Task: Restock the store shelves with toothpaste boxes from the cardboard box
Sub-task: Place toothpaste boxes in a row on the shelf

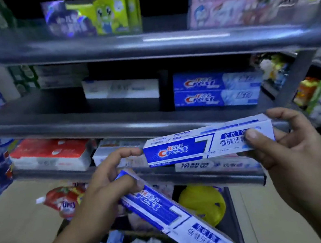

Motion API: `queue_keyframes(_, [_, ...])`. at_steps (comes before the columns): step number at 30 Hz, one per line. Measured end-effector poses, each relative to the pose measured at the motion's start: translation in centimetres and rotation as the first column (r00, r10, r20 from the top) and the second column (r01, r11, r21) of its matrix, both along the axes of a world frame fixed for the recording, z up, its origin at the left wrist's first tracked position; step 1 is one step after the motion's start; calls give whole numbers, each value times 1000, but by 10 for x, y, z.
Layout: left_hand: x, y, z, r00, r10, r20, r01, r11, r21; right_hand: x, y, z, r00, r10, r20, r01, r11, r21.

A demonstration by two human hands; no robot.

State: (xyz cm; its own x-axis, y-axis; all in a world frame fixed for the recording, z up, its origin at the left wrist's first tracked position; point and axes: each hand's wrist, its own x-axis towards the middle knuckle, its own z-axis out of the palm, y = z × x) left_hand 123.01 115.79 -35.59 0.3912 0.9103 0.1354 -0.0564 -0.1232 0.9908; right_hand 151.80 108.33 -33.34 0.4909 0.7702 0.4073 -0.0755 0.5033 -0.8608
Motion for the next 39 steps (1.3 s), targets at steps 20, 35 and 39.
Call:
queue_keyframes(20, [108,73,91,981,-74,-181,67,997,-42,85,60,31,687,-455,566,553,833,-2])
queue_keyframes(35, [104,72,71,976,147,-164,-149,989,-4,69,31,11,448,-484,751,631,767,118])
queue_keyframes(39, [88,61,70,966,175,190,-176,984,-16,46,-2,-7,605,-502,618,588,805,78])
